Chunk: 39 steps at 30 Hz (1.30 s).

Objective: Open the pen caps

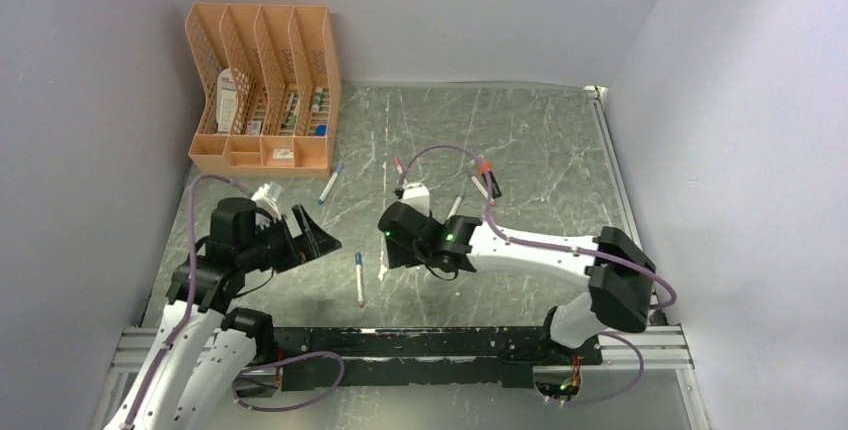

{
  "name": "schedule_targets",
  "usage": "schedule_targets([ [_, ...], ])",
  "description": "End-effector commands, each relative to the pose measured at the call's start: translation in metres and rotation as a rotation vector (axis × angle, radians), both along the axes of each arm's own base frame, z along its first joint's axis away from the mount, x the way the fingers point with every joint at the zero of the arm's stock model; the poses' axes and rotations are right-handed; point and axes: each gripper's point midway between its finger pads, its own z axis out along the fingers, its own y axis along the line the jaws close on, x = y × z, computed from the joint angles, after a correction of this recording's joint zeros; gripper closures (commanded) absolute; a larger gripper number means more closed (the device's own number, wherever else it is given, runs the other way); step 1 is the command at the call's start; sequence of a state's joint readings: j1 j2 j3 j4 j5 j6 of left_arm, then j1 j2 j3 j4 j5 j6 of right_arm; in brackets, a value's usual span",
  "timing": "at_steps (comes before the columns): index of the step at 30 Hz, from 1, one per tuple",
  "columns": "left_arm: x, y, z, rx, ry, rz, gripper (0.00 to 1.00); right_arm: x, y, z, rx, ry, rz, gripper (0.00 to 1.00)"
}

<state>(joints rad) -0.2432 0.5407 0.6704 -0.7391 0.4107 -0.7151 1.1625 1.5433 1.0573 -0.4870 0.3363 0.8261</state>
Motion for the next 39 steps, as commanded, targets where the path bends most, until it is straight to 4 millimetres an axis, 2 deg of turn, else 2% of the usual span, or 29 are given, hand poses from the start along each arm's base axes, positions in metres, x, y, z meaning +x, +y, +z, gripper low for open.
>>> schedule_targets([
  [1,-0.008,-0.001,-0.033,-0.005,0.134,0.019,0.02,0.014,-0.033,0.032,0.021,-0.059,-0.065,0.48],
  [7,0.020,-0.001,-0.067,0.076,0.216,0.022,0.08,0.020,-0.064,0.041,0.071,-0.042,-0.084,0.51],
  [9,0.030,-0.010,-0.072,0.047,0.220,0.002,0.18,0.021,-0.069,0.040,0.061,-0.048,-0.087,0.52],
  [11,0.039,-0.018,-0.077,0.041,0.248,0.008,0.22,0.021,-0.072,0.035,0.053,-0.042,-0.093,0.52],
  [14,0.053,-0.030,-0.081,0.084,0.247,-0.002,0.18,0.019,-0.073,0.028,0.063,-0.022,-0.097,0.52],
  [17,0.061,-0.036,-0.098,0.196,0.259,-0.027,0.16,0.018,-0.075,0.021,0.063,-0.012,-0.087,0.52],
  [22,0.066,-0.040,-0.120,0.359,0.290,-0.026,0.14,0.017,-0.088,0.020,0.025,-0.022,-0.095,0.52],
  [28,0.071,-0.042,-0.136,0.483,0.283,-0.022,0.18,0.011,-0.089,0.016,0.054,-0.007,-0.091,0.52],
  [36,0.059,-0.052,-0.161,0.625,0.304,-0.029,0.22,0.007,-0.095,0.011,0.055,-0.005,-0.092,0.53],
  [39,0.051,-0.050,-0.171,0.653,0.323,-0.021,0.27,0.006,-0.096,0.010,0.058,-0.004,-0.095,0.54],
])
